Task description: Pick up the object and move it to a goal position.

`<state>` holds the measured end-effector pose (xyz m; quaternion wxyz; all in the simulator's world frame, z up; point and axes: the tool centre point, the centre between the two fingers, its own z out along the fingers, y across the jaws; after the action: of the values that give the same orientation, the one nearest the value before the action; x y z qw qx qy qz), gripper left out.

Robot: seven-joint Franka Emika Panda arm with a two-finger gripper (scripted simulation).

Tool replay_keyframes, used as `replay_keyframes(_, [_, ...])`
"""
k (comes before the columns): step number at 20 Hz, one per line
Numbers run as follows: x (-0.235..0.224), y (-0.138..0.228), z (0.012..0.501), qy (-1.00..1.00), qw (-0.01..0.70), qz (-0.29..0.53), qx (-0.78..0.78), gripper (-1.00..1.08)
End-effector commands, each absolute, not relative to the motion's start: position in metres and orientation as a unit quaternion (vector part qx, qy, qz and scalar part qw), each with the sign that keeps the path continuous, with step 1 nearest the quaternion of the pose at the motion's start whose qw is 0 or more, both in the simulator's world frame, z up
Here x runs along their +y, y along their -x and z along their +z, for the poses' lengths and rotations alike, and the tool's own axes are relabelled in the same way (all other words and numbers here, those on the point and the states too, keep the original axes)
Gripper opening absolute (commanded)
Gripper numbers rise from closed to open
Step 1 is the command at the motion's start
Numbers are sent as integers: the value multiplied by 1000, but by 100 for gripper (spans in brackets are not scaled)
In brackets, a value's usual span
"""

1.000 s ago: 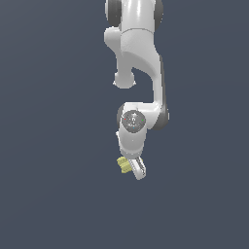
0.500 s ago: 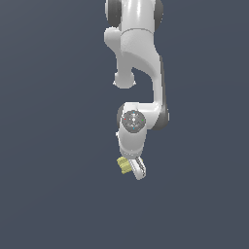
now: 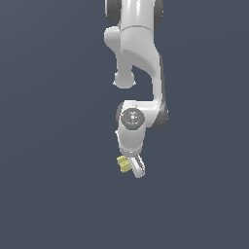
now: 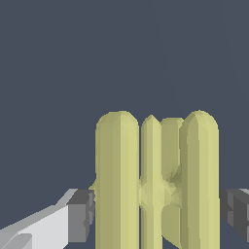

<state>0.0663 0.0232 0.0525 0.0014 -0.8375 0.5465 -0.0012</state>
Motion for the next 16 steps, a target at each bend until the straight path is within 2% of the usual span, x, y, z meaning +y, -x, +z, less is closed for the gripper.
replay_keyframes(1, [19,-62,55,837,1,-1,547,-100])
replay_keyframes(8, [3,-38,72,837,1,-1,547,-100])
replay_keyframes(16, [-27,7,104,837,1,0,547,-100])
